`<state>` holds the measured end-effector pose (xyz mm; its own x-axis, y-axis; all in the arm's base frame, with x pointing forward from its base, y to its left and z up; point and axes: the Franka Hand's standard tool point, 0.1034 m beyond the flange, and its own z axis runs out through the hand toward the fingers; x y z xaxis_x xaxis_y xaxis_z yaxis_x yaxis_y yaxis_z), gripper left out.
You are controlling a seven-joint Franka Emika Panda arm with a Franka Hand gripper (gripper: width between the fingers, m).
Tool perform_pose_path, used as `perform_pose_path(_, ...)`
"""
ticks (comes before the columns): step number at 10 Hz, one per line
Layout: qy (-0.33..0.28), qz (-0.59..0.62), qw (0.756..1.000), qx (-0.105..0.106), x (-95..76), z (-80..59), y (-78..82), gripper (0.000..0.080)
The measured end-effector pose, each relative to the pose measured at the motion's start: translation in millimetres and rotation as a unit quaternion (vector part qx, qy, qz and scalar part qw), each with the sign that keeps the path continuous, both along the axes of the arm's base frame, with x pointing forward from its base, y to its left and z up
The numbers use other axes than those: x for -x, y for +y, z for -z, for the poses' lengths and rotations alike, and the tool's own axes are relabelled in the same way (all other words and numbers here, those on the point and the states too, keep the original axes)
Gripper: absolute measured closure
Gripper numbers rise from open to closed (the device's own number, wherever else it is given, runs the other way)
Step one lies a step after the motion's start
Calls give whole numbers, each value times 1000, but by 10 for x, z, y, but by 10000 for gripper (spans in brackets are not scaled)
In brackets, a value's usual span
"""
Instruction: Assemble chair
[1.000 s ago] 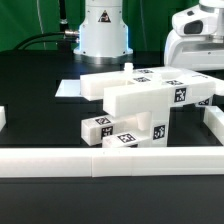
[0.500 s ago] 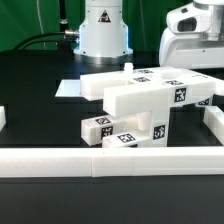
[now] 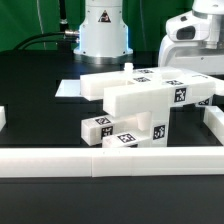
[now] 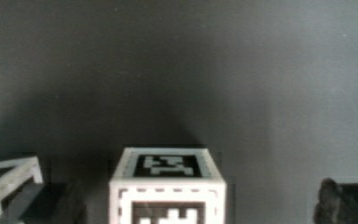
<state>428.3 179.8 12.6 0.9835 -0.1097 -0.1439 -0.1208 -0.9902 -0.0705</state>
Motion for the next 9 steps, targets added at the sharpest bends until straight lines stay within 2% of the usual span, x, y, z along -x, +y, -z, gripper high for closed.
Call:
perform_pose_path(2, 1, 1, 1000, 1, 1, 14, -9, 150)
perform_pose_path(4, 1, 1, 1000, 1, 4, 18, -9, 404)
perform_pose_path(5, 0, 1, 1000, 1, 6, 22, -13, 404)
perform_pose_path(6, -1, 1, 1000, 1, 4, 22, -15, 516)
perform_pose_path(8, -1, 1, 1000, 1, 6, 11, -15, 516)
perform_pose_path(9, -3, 1, 1000, -1, 11, -45, -12, 516)
